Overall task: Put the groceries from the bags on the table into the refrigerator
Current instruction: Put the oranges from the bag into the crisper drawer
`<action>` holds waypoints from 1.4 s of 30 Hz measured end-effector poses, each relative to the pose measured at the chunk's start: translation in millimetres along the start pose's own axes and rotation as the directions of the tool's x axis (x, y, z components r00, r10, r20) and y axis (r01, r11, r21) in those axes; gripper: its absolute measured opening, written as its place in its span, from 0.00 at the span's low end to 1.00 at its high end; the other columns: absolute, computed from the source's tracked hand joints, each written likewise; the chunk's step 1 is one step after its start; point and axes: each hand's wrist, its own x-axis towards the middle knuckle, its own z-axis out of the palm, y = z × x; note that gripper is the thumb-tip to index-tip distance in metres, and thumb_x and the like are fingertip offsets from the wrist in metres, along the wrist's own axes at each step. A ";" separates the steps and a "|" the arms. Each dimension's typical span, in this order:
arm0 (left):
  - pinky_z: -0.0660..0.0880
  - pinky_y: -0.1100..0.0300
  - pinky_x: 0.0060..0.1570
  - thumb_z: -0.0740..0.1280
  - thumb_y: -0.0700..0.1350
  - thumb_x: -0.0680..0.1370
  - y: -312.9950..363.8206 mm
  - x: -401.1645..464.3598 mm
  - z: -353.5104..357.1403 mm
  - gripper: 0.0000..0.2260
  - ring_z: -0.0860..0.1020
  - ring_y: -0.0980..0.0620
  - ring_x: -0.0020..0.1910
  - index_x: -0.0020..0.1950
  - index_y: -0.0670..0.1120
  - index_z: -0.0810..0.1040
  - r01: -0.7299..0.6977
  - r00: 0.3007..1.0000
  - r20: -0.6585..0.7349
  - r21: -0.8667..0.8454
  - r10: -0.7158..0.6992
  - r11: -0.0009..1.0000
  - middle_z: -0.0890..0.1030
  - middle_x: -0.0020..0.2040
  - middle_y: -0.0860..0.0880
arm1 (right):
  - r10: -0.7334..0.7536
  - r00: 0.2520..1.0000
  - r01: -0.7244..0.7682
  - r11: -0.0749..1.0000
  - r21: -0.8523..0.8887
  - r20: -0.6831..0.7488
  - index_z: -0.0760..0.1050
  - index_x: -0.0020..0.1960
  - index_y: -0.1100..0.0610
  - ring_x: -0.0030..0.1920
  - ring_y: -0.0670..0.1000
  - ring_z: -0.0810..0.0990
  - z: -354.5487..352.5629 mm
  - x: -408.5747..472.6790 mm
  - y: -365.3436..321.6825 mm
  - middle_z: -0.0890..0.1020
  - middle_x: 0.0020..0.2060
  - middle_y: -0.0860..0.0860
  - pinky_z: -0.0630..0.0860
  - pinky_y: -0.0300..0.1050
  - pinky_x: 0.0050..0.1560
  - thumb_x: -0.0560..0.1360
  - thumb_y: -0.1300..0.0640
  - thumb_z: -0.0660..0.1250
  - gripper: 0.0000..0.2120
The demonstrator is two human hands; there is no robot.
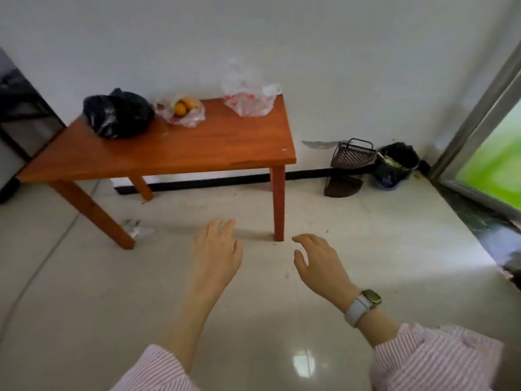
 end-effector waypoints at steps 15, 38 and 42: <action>0.68 0.51 0.62 0.63 0.43 0.76 -147.3 298.0 36.6 0.16 0.69 0.44 0.65 0.63 0.42 0.73 0.239 0.970 -0.006 -0.156 -0.243 0.958 0.70 0.66 0.44 | -0.135 0.971 0.108 0.984 0.144 0.195 0.69 0.65 0.58 0.62 0.54 0.72 98.4 372.7 -43.2 0.74 0.62 0.54 0.66 0.44 0.61 0.78 0.58 0.56 0.16; 0.67 0.70 0.48 0.60 0.42 0.79 -396.9 781.6 107.6 0.14 0.76 0.54 0.54 0.64 0.46 0.71 0.130 0.990 0.096 -0.383 -0.101 0.914 0.77 0.58 0.47 | -0.142 0.969 0.111 0.981 0.158 0.203 0.69 0.62 0.54 0.49 0.55 0.79 294.5 874.8 -155.6 0.80 0.52 0.53 0.76 0.53 0.47 0.77 0.60 0.55 0.14; 0.74 0.59 0.51 0.56 0.44 0.80 -423.5 832.9 144.3 0.17 0.78 0.50 0.54 0.70 0.47 0.65 0.046 0.972 0.229 -0.367 0.042 0.929 0.78 0.59 0.45 | -0.117 0.951 0.066 0.981 0.180 0.287 0.59 0.70 0.51 0.49 0.55 0.79 330.3 919.5 -151.9 0.78 0.57 0.55 0.75 0.49 0.47 0.78 0.60 0.55 0.21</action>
